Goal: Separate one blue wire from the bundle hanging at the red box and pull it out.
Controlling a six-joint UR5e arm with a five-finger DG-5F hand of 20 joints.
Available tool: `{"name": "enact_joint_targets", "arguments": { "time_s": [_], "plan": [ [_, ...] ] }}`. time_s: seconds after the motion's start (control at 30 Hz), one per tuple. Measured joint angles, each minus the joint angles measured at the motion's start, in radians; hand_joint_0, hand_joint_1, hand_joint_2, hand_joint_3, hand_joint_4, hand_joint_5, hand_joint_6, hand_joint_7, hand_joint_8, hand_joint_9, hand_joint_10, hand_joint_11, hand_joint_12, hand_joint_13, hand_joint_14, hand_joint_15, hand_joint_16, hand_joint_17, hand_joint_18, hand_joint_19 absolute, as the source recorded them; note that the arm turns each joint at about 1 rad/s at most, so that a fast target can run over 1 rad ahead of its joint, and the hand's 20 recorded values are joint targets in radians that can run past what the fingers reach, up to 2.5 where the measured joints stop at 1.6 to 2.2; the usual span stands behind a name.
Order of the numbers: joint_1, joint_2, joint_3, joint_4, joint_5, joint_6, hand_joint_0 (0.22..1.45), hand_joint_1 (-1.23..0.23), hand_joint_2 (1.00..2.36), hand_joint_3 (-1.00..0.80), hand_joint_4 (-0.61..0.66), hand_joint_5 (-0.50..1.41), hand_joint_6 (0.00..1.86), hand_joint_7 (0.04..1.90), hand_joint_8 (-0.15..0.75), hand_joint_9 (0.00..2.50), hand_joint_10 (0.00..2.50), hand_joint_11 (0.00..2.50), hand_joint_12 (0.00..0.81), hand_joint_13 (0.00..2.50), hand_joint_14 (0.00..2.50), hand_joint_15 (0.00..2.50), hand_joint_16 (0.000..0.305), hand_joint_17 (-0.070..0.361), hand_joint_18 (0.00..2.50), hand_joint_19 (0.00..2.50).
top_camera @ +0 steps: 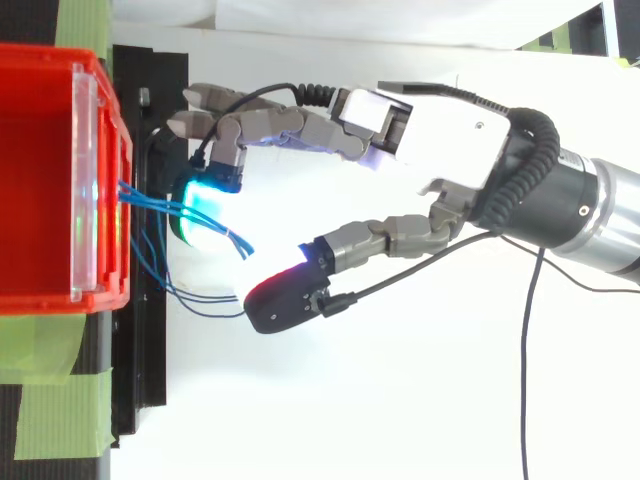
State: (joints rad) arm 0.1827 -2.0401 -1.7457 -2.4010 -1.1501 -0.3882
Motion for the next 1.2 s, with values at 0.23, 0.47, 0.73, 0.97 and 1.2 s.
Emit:
{"name": "enact_joint_targets", "arguments": {
  "time_s": [0.23, 0.47, 0.73, 0.97, 1.2],
  "plan": [
    [0.0, -0.01, 0.0, 0.007, -0.002, 0.019, 0.6, -0.73, 1.0, -0.5, 0.29, -0.16, 0.5, 1.22, 0.312, 0.3, 0.0, 0.05, 0.373, 0.07, 0.0, 0.05, 0.06, 0.135, 0.08, 0.13],
    [-0.006, -0.057, 0.0, 0.091, -0.02, 0.156, 0.6, -0.73, 1.0, -0.5, 0.29, -0.16, 0.5, 1.23, 0.311, 0.3, 0.0, 0.05, 0.373, 0.07, 0.0, 0.04, 0.06, 0.135, 0.08, 0.12],
    [-0.012, -0.061, 0.0, 0.1, -0.021, 0.253, 0.6, -0.73, 1.0, -0.5, 0.29, -0.15, 0.5, 1.25, 0.311, 0.3, 0.0, 0.05, 0.372, 0.07, 0.0, 0.05, 0.06, 0.135, 0.08, 0.13],
    [-0.013, -0.062, 0.0, 0.099, -0.022, 0.278, 0.6, -0.73, 1.0, -0.5, 0.28, -0.16, 0.5, 1.25, 0.312, 0.3, 0.0, 0.05, 0.372, 0.07, 0.0, 0.05, 0.06, 0.135, 0.08, 0.12],
    [-0.02, -0.063, 0.0, 0.097, -0.022, 0.277, 0.6, -0.73, 1.0, -0.5, 0.28, -0.16, 0.5, 1.24, 0.312, 0.3, 0.0, 0.05, 0.373, 0.07, 0.0, 0.05, 0.06, 0.135, 0.08, 0.13]
  ]
}}
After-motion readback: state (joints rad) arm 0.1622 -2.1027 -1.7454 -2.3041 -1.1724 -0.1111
